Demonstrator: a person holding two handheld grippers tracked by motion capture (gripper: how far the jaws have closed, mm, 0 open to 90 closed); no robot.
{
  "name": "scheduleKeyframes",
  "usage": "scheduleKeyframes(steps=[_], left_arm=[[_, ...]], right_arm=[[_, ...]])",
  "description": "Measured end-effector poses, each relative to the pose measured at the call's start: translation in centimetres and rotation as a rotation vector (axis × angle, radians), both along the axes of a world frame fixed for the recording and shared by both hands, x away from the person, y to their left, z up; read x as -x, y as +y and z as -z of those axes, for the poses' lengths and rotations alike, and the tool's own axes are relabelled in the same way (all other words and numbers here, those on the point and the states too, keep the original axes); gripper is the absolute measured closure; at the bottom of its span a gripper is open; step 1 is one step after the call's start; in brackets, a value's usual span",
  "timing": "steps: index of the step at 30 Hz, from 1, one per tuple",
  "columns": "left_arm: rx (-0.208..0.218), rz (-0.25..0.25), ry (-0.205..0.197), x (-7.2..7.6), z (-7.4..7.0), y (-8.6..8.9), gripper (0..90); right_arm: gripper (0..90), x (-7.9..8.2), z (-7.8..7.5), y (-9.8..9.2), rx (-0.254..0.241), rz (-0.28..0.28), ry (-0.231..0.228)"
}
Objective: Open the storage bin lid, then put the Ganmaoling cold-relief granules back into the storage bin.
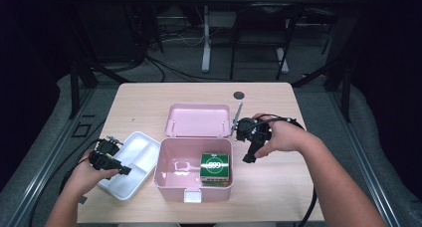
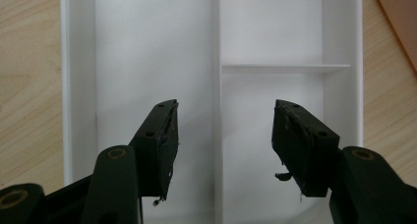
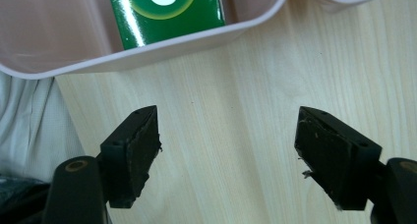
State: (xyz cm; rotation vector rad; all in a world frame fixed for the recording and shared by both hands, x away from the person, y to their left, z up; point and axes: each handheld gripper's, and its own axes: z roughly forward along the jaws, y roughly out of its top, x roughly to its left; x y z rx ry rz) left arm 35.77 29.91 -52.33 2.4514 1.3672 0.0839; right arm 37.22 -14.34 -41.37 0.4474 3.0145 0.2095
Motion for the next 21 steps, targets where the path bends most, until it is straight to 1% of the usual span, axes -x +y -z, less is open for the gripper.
scheduleKeyframes(steps=[2, 6, 7, 8, 9, 12, 13, 14, 16, 19, 21], left_arm=[[-0.002, -0.001, -0.007, 0.0, -0.1, 0.0, 44.8], [-0.004, 0.002, -0.014, 0.0, -0.2, 0.0, 45.6], [-0.004, 0.003, -0.012, 0.1, -0.3, 0.0, 45.7], [-0.003, 0.002, -0.012, 0.1, -0.3, 0.1, 45.8], [-0.003, 0.0, -0.018, 0.1, -0.4, 0.1, 46.2], [-0.004, -0.008, -0.027, 0.1, -0.8, 0.2, 49.0], [-0.004, -0.009, -0.027, 0.1, -0.9, 0.2, 49.8], [-0.006, -0.004, -0.023, 0.0, -1.0, 0.1, 51.8], [-0.003, -0.003, -0.02, 0.0, -1.1, 0.0, 53.0], [-0.021, 0.01, -0.005, 0.0, -1.2, -0.2, 54.7], [-0.037, 0.019, -0.012, -0.1, -1.3, -0.3, 56.1]], right_arm=[[25.0, -0.1, 0.1, -0.5, -0.015, 0.029, -0.014], [25.5, 0.0, 0.6, -1.4, -0.025, 0.08, -0.038], [25.5, 0.0, 0.8, -1.6, -0.04, 0.091, -0.028], [25.6, 0.0, 1.0, -1.8, -0.052, 0.114, -0.034], [25.6, -0.1, 1.1, -2.0, -0.057, 0.125, -0.036], [25.6, -0.1, 1.9, -2.7, -0.087, 0.176, -0.028], [25.6, -0.1, 2.1, -2.8, -0.086, 0.191, -0.029], [25.6, -0.1, 2.3, -3.0, -0.095, 0.21, -0.024], [25.6, -0.2, 2.6, -3.3, -0.109, 0.241, -0.03], [25.6, -0.4, 3.0, -3.6, -0.132, 0.295, -0.03], [25.6, -0.5, 3.2, -3.8, -0.141, 0.317, -0.033]])
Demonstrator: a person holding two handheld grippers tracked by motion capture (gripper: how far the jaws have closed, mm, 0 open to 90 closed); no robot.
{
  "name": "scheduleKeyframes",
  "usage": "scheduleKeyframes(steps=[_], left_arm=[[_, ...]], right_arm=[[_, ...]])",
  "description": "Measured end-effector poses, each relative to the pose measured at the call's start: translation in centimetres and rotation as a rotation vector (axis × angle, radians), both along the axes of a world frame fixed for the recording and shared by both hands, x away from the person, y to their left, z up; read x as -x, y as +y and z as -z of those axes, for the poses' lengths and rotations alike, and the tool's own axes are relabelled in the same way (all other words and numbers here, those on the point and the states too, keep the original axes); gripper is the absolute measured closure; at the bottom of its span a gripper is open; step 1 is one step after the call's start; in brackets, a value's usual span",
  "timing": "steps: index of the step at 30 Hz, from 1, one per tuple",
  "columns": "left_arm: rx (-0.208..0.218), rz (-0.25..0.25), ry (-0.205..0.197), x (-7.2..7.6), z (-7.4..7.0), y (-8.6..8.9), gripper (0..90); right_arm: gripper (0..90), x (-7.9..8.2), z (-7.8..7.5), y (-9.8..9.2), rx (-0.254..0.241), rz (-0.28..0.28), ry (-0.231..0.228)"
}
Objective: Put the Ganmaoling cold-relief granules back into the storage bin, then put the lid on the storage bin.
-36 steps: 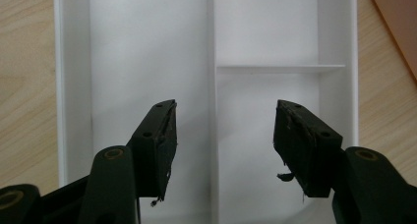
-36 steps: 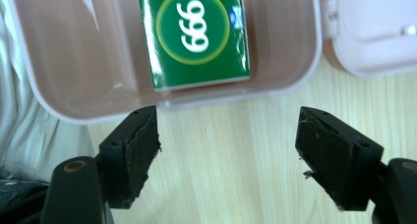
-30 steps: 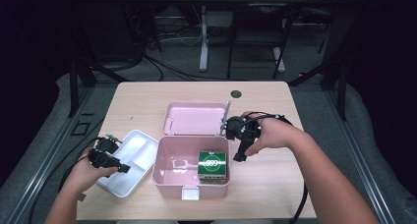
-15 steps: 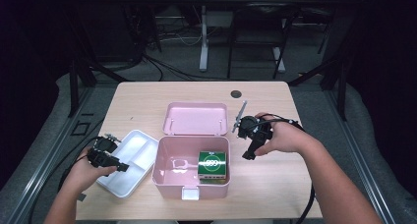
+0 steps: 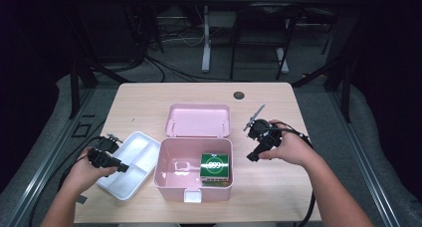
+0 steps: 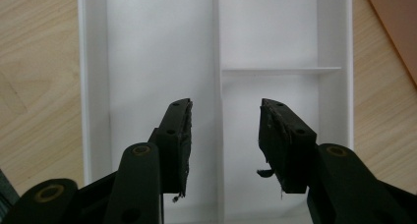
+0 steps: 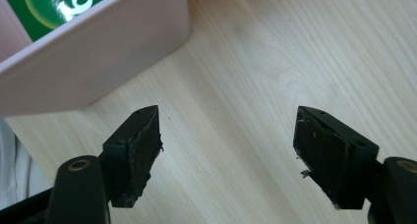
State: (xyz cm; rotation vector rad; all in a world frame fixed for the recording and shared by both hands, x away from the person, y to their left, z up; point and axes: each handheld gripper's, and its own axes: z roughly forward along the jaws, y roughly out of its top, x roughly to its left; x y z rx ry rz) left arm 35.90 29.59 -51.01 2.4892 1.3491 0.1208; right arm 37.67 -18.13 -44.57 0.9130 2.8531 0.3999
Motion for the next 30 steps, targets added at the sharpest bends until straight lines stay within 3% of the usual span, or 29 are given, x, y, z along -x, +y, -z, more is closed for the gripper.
scheduleKeyframes(steps=[4, 7, 9, 12, 15, 21, 25, 30], left_arm=[[-0.015, 0.021, 0.017, -0.1, -0.2, -0.3, 59.1], [-0.052, 0.024, 0.033, -0.2, -0.1, -0.6, 61.0], [-0.052, 0.026, 0.044, -0.2, -0.1, -0.8, 61.6], [-0.03, 0.034, 0.067, -0.3, -0.1, -0.8, 62.9], [-0.051, 0.024, 0.07, -0.5, 0.0, -0.8, 64.0], [-0.045, 0.01, 0.089, -0.8, 0.1, -0.8, 66.9], [-0.072, 0.023, 0.097, -1.1, 0.1, -1.3, 69.1], [-0.106, 0.026, 0.105, -1.7, 0.4, -1.7, 70.5]], right_arm=[[25.6, 0.1, 0.3, -0.3, -0.052, 0.056, -0.022], [25.6, 0.5, 0.3, -0.6, -0.05, 0.106, -0.04], [25.6, 0.9, 0.3, -0.8, -0.068, 0.147, -0.059], [25.6, 1.2, 0.5, -1.3, -0.132, 0.2, -0.051], [25.6, 1.4, 0.9, -1.7, -0.17, 0.242, -0.04], [25.6, 2.1, 1.7, -2.0, -0.171, 0.262, -0.069], [25.5, 2.0, 1.8, -2.3, -0.138, 0.279, -0.077], [25.5, 2.2, 1.7, -2.9, -0.153, 0.295, -0.094]])
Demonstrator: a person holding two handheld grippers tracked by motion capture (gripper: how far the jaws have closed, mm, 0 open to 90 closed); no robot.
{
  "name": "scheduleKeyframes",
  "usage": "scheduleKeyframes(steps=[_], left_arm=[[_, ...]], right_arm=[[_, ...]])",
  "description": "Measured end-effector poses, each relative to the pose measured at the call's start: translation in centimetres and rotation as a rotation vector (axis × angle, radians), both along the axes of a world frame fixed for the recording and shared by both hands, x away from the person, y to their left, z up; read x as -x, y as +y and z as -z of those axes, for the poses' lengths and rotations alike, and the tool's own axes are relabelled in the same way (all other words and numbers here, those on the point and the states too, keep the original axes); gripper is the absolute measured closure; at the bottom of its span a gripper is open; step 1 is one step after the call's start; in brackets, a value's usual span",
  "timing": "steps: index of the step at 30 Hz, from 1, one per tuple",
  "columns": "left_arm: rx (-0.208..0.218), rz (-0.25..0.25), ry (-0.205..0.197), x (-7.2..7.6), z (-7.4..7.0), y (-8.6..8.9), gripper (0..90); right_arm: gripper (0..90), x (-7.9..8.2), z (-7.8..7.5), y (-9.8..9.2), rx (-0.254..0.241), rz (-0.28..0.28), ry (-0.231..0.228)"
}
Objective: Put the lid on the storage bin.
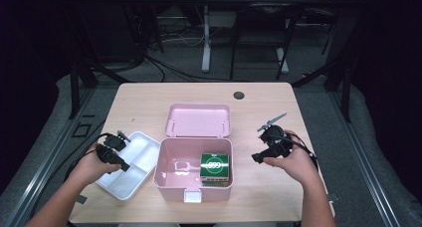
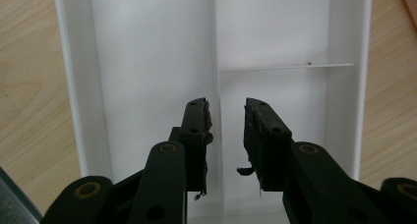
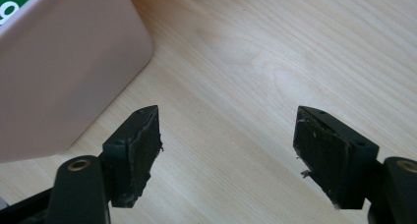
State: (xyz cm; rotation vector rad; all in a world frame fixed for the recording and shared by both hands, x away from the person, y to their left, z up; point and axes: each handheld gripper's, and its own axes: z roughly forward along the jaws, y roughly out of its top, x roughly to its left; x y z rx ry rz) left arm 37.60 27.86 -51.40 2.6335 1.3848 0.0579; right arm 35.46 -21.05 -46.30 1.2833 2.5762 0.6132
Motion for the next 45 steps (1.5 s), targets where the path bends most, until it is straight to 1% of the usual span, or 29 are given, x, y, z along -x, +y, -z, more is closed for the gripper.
scheduleKeyframes(steps=[2, 3, 5, 6, 7, 9, 10, 13, 16, 18, 20, 25, 30, 32, 41, 43, 45], left_arm=[[-0.006, -0.002, 0.012, -0.2, 0.2, -0.2, 71.3], [-0.005, -0.004, 0.016, -0.3, 0.3, -0.2, 71.5], [-0.017, -0.004, 0.034, -0.5, 0.6, -0.4, 72.6], [-0.023, -0.003, 0.036, -0.6, 0.8, -0.4, 73.5], [-0.025, -0.009, 0.039, -0.7, 0.9, -0.5, 74.1], [-0.033, -0.01, 0.052, -1.0, 1.2, -0.5, 74.9], [-0.034, -0.015, 0.052, -1.1, 1.4, -0.6, 75.1], [-0.039, -0.021, 0.058, -1.4, 1.7, -0.6, 77.0], [-0.051, -0.021, 0.072, -1.7, 2.0, -0.8, 79.2], [-0.049, -0.026, 0.075, -1.8, 2.3, -0.8, 81.1], [-0.048, -0.025, 0.087, -2.0, 2.4, -0.8, 82.2], [-0.05, -0.031, 0.097, -2.2, 2.5, -1.0, 82.9], [-0.059, -0.023, 0.102, -2.4, 2.9, -1.3, 84.0], [-0.07, -0.023, 0.106, -2.5, 2.9, -1.5, 86.9], [-0.1, -0.009, 0.109, -2.6, 2.8, -1.8, 88.8], [-0.1, -0.01, 0.109, -2.6, 2.8, -1.9, 88.9], [-0.096, -0.01, 0.108, -2.6, 2.7, -1.8, 89.0]], right_arm=[[25.5, 0.1, 0.0, -0.2, 0.003, 0.014, -0.008], [25.5, 0.1, 0.1, -0.3, -0.005, 0.017, -0.009], [25.5, 0.1, 0.3, -0.5, -0.007, 0.016, -0.008], [25.5, 0.1, 0.3, -0.5, -0.005, 0.02, -0.003], [25.5, 0.1, 0.3, -0.6, -0.008, 0.023, -0.009], [25.5, 0.0, 0.4, -0.6, -0.009, 0.022, -0.006], [25.5, 0.0, 0.4, -0.6, -0.011, 0.022, -0.01], [25.5, 0.0, 0.6, -0.5, -0.015, 0.018, 0.001], [25.5, 0.0, 0.8, -0.5, -0.01, 0.023, 0.004], [25.5, -0.1, 0.8, -0.6, -0.012, 0.022, 0.005], [25.5, 0.0, 0.8, -0.6, -0.015, 0.02, 0.004], [25.5, 0.0, 0.9, -0.5, -0.018, 0.02, 0.008], [25.5, -0.1, 1.0, -0.4, -0.015, 0.018, 0.007], [25.5, -0.1, 1.1, -0.4, -0.016, 0.016, 0.008], [25.5, -0.1, 1.2, -0.4, -0.012, 0.022, 0.003], [25.5, -0.1, 1.2, -0.5, -0.008, 0.023, 0.008], [25.5, -0.1, 1.2, -0.5, -0.014, 0.021, 0.009]])
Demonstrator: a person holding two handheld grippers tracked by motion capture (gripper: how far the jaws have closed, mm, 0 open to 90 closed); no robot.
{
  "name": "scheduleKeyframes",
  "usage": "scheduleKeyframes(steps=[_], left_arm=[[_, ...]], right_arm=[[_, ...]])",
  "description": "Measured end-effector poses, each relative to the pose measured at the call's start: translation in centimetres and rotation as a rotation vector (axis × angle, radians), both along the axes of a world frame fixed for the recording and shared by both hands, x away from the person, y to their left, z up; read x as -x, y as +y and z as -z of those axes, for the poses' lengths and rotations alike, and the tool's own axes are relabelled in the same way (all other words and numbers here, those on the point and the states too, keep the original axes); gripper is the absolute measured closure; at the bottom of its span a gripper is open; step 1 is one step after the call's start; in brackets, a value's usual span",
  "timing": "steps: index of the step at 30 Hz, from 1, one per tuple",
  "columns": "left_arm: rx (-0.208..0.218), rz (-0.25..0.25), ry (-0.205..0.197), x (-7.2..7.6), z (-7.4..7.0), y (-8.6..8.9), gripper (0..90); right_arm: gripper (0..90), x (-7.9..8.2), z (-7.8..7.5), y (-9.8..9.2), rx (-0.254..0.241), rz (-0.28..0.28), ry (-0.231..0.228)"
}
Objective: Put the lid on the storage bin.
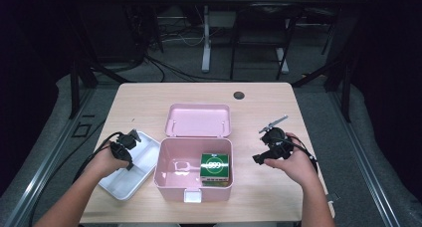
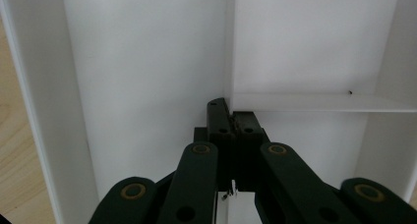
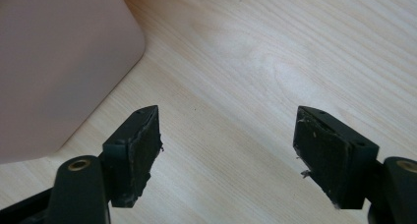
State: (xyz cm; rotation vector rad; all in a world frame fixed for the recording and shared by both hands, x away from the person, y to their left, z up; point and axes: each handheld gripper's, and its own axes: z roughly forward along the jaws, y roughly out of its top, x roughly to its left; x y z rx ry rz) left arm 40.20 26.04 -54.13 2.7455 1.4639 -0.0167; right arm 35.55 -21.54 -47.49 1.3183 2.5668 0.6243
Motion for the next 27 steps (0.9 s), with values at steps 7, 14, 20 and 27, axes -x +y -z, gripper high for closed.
scheduleKeyframes(steps=[7, 14, 20, 27], left_arm=[[0.001, 0.0, 0.0, 0.0, -0.6, 0.1, 89.0], [0.011, 0.0, -0.008, 0.2, -1.7, 0.4, 89.1], [0.02, -0.001, -0.018, 0.3, -2.6, 0.7, 89.0], [0.034, -0.005, -0.032, 0.4, -3.7, 1.0, 89.0]], right_arm=[[25.6, 0.0, 0.0, 0.0, -0.002, 0.002, 0.0], [25.5, 0.0, 0.1, -0.1, 0.001, 0.004, -0.002], [25.5, 0.0, 0.1, -0.1, -0.001, 0.003, -0.004], [25.5, 0.0, 0.2, 0.0, 0.0, 0.007, -0.004]])
